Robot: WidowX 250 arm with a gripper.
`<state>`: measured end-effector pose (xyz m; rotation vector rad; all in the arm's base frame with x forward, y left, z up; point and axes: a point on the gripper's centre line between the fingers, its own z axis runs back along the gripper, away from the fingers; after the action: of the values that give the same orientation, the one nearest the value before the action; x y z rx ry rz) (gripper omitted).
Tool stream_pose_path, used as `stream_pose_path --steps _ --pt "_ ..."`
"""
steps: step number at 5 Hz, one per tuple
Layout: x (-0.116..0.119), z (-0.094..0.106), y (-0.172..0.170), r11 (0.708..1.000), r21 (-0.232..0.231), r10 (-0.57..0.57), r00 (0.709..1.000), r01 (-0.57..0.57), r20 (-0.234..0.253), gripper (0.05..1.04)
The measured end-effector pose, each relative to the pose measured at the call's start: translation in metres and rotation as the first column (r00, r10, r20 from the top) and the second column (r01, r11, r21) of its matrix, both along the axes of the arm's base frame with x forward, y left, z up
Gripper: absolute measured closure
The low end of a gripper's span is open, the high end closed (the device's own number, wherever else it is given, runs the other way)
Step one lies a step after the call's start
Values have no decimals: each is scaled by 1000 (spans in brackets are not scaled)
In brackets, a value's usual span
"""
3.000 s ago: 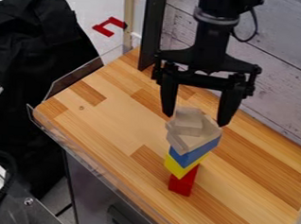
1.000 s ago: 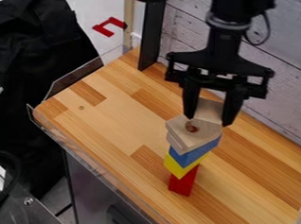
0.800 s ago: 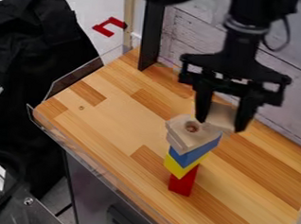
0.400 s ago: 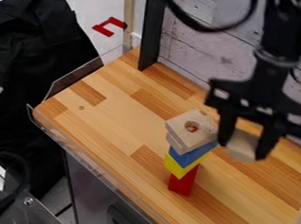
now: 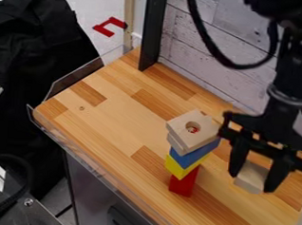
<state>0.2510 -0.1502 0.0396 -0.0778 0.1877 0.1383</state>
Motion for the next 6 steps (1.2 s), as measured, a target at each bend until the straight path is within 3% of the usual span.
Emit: stream_pose_path --steps 4,5,6 --pt "3 -35 -27 994 43 -100 994 101 -33 525" --pt "8 -43 -23 996 67 -64 998 62 26 525" --pt "7 -62 -19 998 64 -30 999 28 22 525"
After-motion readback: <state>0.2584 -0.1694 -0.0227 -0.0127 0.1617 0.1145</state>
